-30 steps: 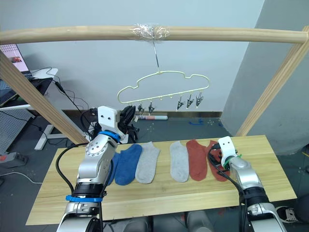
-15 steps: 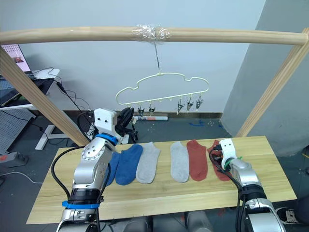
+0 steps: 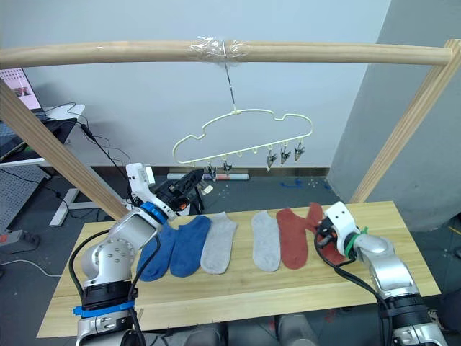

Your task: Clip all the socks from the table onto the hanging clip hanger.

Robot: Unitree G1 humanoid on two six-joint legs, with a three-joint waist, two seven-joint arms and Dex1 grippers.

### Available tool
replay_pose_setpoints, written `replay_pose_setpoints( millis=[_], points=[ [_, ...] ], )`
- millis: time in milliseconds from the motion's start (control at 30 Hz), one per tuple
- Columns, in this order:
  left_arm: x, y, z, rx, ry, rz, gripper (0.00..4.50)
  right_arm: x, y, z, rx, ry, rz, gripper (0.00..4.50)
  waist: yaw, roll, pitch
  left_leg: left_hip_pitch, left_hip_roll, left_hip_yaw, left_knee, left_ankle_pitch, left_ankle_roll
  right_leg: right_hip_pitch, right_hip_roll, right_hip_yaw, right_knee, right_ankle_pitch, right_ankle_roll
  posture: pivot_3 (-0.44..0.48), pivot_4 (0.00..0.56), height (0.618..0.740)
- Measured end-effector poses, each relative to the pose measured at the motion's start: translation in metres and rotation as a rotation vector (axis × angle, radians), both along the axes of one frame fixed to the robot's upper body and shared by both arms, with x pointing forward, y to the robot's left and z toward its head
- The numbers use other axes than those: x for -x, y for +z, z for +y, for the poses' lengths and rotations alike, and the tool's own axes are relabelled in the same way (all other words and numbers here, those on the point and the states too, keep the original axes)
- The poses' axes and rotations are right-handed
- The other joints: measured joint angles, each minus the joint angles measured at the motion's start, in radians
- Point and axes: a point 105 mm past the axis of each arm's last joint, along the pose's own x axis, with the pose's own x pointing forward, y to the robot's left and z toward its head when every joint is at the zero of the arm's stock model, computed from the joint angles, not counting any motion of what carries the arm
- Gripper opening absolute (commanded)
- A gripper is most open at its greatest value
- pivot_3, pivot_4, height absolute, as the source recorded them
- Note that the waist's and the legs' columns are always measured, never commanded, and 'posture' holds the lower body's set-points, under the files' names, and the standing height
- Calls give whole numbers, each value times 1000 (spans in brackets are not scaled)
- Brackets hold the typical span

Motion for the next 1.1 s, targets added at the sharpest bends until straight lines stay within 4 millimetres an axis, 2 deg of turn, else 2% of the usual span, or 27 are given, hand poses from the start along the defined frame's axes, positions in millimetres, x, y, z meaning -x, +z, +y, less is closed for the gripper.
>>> replay_pose_setpoints(
  millis=[67,133,233,300,333,567,667,867,1100],
  points=[
    [3,6,3,66,-37,27,103,8,18,38,-84,113,-2,88,0,0,0,0,1,-1,0,0,0,0,1,-1,0,0,0,-50,119,740],
    [5,8,2,101,-63,47,103,15,25,69,-150,198,17,88,3,0,0,-1,1,-1,0,0,0,0,1,-1,-1,0,0,-49,132,740],
    [6,11,0,116,-89,66,103,16,42,119,-268,295,44,88,5,-3,1,-2,0,-1,1,0,0,-1,1,0,-1,0,0,-47,118,740],
    [7,11,-3,119,-99,71,103,17,59,146,-328,363,30,88,9,-3,1,-3,0,-1,0,0,0,-1,1,-1,-1,0,-1,-45,114,740],
    [7,11,-3,125,-99,72,103,17,64,152,-342,378,24,88,10,-3,1,-3,0,-2,0,0,-1,-1,1,-1,-2,0,-1,-38,106,740],
    [11,12,-2,145,-93,76,103,14,61,160,-375,373,70,88,19,-4,0,-4,-1,-1,0,0,-1,-2,-2,-2,-2,0,-1,-27,107,740],
    [11,11,-4,157,-97,80,103,13,71,167,-401,395,62,88,15,-4,0,-4,0,-2,0,0,-1,-4,-1,-2,0,0,-1,-27,97,740],
    [13,11,-3,160,-94,82,103,16,74,174,-452,399,97,88,15,-4,-1,-5,0,-1,0,0,-1,-4,-1,-1,-1,0,-1,-27,100,740],
    [13,13,-3,173,-98,77,103,14,86,180,-487,410,89,88,15,-4,-1,-5,0,-1,0,0,-1,-4,-1,-1,0,0,-1,-29,104,740]
  ],
)
